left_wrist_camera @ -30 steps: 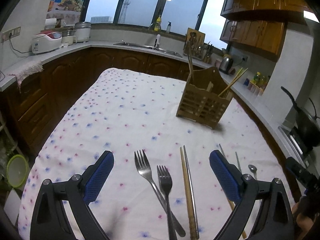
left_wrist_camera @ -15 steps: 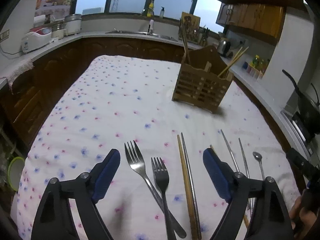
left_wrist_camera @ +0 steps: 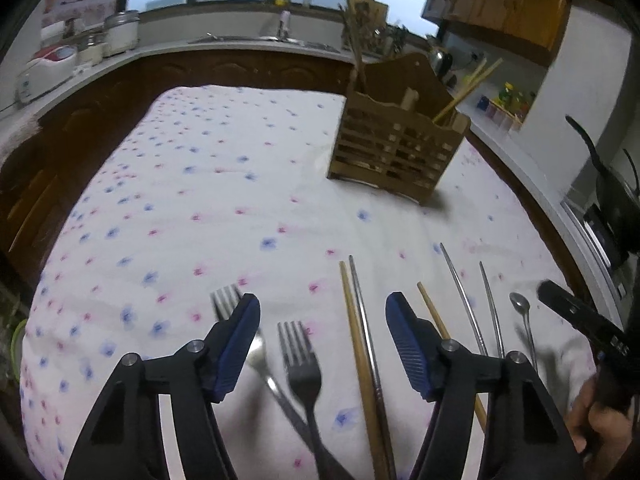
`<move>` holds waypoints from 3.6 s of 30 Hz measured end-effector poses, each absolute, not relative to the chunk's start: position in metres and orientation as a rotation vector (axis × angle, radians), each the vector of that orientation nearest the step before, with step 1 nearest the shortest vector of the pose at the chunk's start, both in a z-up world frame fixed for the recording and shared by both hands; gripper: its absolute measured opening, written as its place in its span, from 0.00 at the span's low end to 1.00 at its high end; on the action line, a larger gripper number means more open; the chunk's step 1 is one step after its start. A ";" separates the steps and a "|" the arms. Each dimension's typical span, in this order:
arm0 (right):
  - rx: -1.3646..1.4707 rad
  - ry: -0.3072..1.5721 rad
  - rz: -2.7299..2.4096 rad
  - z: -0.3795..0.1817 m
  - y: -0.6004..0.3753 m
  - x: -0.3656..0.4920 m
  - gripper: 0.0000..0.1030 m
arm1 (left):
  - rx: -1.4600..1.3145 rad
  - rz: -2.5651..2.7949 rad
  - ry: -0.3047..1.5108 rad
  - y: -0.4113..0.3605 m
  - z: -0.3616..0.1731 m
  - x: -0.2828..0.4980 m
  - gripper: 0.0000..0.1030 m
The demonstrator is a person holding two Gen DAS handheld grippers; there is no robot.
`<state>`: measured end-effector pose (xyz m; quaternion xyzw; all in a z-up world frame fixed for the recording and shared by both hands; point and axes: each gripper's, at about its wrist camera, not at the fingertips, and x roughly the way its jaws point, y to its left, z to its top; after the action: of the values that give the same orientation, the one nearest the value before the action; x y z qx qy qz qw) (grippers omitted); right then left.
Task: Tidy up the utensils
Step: 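Close the left tool on a wooden chopstick while the right tool grasps a steel chopstick, then lift both chopsticks and lower them into the wooden holder with both tools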
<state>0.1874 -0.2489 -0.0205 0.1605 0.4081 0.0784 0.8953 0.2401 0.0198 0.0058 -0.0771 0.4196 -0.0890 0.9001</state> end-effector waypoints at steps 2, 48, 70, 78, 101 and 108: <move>0.333 0.875 0.172 -0.027 -0.248 0.198 0.50 | -0.135 -0.198 0.900 0.013 0.001 0.255 0.57; 0.146 1.046 0.176 -0.069 -0.213 0.263 0.05 | 0.042 -0.275 1.083 -0.033 -0.049 0.330 0.03; 0.251 0.719 0.208 0.069 -0.233 0.187 0.05 | -0.182 -0.357 0.722 0.021 0.084 0.222 0.03; 0.227 0.628 0.185 0.099 -0.234 0.175 0.05 | -0.240 -0.345 0.607 0.050 0.103 0.184 0.03; 0.268 0.512 0.163 0.118 -0.247 0.180 0.05 | -0.346 -0.298 0.434 0.080 0.108 0.187 0.03; 0.270 0.473 0.165 0.127 -0.249 0.200 0.05 | -0.364 -0.293 0.380 0.087 0.110 0.208 0.03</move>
<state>0.1997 -0.2493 0.1270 0.1334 0.2334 0.0814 0.9598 0.2085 0.0871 0.1097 -0.1795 0.1871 -0.1443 0.9550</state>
